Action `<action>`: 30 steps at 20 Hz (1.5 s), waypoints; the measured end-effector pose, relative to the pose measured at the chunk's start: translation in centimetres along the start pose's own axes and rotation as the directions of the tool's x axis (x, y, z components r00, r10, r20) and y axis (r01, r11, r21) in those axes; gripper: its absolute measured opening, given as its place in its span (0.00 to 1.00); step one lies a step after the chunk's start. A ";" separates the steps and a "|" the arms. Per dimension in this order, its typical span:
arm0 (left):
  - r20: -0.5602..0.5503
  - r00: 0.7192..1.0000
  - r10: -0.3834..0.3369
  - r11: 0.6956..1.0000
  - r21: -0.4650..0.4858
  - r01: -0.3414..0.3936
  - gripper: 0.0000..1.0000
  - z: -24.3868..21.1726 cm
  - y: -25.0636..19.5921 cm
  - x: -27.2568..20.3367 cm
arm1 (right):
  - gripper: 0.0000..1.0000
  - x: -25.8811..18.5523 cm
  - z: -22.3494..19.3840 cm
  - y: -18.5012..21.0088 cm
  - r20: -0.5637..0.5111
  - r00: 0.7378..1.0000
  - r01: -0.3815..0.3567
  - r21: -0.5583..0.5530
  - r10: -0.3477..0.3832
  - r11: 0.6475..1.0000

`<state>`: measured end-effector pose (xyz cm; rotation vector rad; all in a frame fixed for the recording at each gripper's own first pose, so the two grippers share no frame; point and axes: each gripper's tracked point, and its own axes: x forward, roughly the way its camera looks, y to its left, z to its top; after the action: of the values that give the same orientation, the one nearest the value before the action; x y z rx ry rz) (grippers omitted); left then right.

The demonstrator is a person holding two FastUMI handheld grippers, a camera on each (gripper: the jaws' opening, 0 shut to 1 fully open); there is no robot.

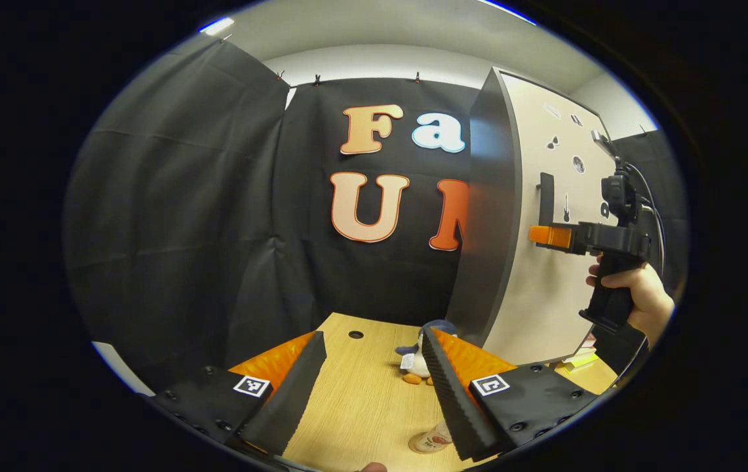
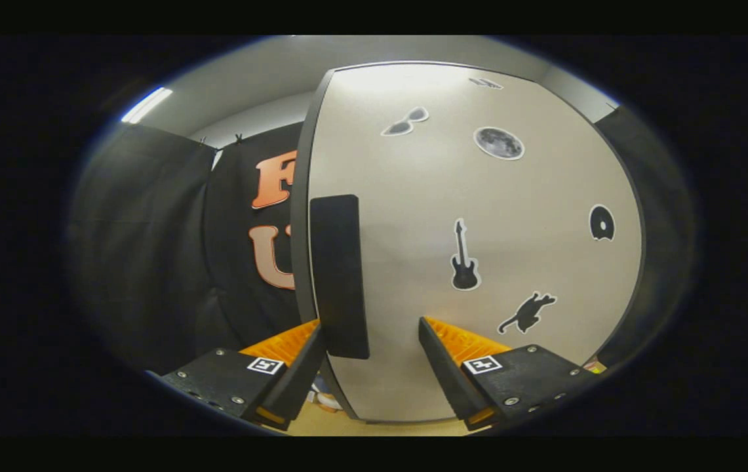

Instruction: Open the cabinet door with the right hand, grasp the bottle in the cabinet with the left hand and place it on the coaster, then close the cabinet door with the right hand.

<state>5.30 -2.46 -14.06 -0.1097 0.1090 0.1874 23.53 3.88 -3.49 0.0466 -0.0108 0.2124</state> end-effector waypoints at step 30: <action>0.070 0.968 -0.243 0.969 0.054 0.239 0.99 6.5 -16.4 -9.2 | 0.89 -34.6 2.7 -10.7 0.015 0.983 0.180 0.051 -0.181 0.982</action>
<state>0.08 -19.35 -4.92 -0.0694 0.0236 -0.0544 -8.09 -14.00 -1.82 0.0990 -0.0204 0.0309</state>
